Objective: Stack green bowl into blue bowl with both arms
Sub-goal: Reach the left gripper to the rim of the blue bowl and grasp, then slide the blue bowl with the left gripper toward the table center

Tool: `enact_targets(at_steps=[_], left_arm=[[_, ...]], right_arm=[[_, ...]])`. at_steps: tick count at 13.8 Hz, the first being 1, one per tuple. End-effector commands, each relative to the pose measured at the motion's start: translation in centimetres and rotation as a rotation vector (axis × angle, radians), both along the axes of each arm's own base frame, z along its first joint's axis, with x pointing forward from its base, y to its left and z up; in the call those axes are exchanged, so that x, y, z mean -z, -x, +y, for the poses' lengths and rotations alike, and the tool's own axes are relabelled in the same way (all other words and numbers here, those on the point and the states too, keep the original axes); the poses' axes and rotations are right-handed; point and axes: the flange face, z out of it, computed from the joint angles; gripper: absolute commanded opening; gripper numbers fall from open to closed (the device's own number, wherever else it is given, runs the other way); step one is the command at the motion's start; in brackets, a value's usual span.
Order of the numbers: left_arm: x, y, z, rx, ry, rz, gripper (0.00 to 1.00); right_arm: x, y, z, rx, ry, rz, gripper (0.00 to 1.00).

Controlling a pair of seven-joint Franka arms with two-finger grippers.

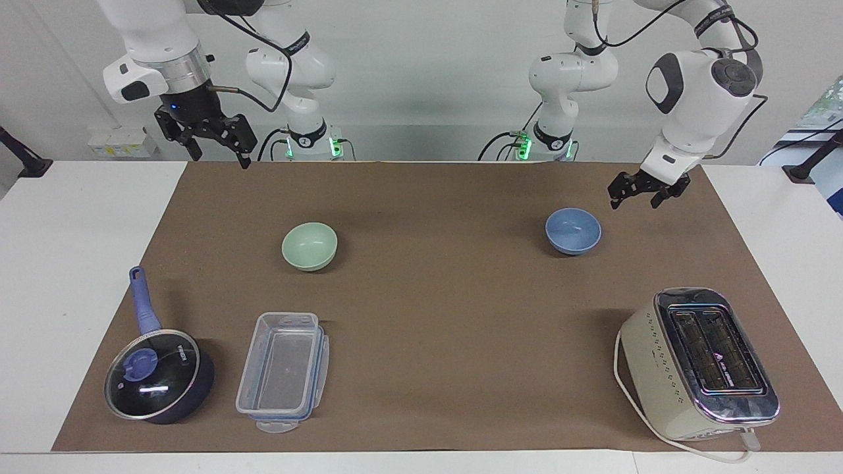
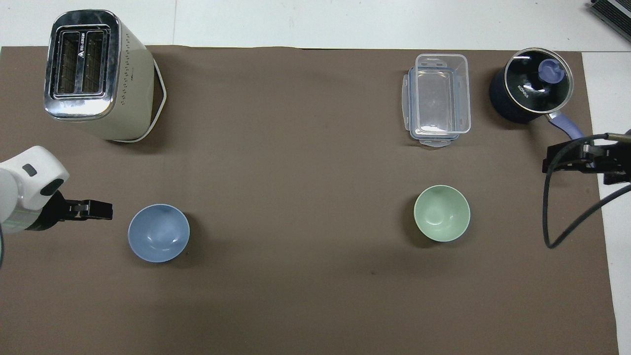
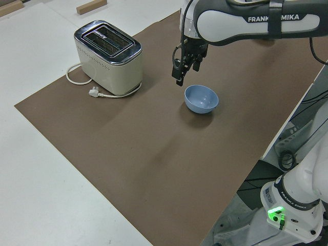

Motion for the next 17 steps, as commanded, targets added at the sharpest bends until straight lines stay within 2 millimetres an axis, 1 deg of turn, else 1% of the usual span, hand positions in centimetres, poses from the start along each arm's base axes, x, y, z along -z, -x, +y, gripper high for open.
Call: enact_targets(at_steps=[1, 2, 5, 8, 9, 11, 14, 15, 16, 17], left_arm=[[2.9, 2.3, -0.2, -0.022, 0.030, -0.035, 1.00], [3.9, 2.7, -0.3, -0.023, 0.034, -0.029, 1.00], [6.0, 3.6, -0.6, -0.050, 0.081, -0.012, 1.00], [9.1, 4.8, -1.3, -0.010, 0.078, -0.010, 1.00], [9.9, 5.1, -1.2, -0.014, 0.077, -0.021, 1.00], [11.2, 5.2, -1.8, -0.002, 0.075, -0.017, 1.00], [13.0, 5.2, -1.9, -0.019, 0.084, -0.032, 1.00], [13.3, 5.2, -1.9, -0.021, 0.086, -0.026, 1.00], [13.4, 5.2, -1.8, -0.025, 0.086, -0.023, 0.78], [13.4, 5.2, -1.8, -0.024, 0.086, -0.021, 0.42]], right_arm=[[-0.3, 0.1, -0.4, -0.012, -0.021, 0.006, 1.00], [-0.3, 0.1, -0.4, -0.012, -0.021, 0.006, 1.00], [-0.3, 0.1, -0.4, -0.012, -0.021, 0.006, 1.00], [-0.3, 0.1, -0.4, -0.011, -0.021, 0.006, 1.00], [-0.3, 0.1, -0.4, -0.012, -0.021, 0.006, 1.00], [-0.3, 0.1, -0.4, -0.011, -0.021, 0.006, 1.00], [-0.3, 0.1, -0.4, -0.012, -0.021, 0.006, 1.00], [-0.3, 0.1, -0.4, -0.009, -0.021, 0.009, 1.00], [-0.2, 0.1, -0.5, -0.009, -0.021, 0.010, 1.00], [-0.2, 0.0, -0.5, -0.009, -0.021, 0.009, 1.00]])
